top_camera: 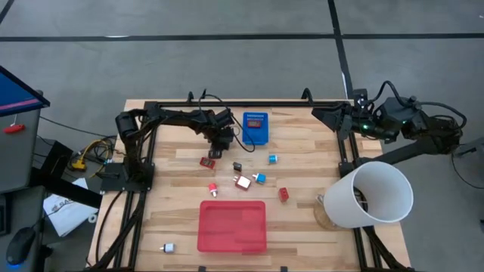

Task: Pick & Place Office items
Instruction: Put the top black digital clock into the blue bin, then put the red digital clock into the blue bin

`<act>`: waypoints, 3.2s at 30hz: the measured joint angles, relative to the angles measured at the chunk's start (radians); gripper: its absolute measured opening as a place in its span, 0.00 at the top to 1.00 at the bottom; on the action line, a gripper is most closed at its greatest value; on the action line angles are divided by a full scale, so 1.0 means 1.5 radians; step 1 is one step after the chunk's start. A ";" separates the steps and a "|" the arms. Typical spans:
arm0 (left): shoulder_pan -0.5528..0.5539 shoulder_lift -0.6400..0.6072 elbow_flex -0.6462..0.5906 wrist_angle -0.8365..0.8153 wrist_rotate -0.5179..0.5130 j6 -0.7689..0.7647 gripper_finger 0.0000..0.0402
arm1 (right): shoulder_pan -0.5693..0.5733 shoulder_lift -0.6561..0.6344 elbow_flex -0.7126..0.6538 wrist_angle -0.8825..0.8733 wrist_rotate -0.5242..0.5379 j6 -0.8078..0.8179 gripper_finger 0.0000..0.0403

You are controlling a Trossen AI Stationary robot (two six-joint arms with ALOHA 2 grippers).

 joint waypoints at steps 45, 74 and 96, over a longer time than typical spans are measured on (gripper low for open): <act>-0.019 0.194 0.450 -0.066 0.022 0.000 0.58 | -0.005 -0.014 -0.001 0.003 0.012 -0.016 0.70; -0.038 -0.118 0.334 -0.331 0.138 -0.008 0.57 | -0.005 -0.007 0.000 -0.027 0.019 -0.005 0.70; -0.142 -0.303 -0.192 -0.060 0.009 0.088 0.38 | -0.005 0.013 0.000 0.006 0.036 0.009 0.70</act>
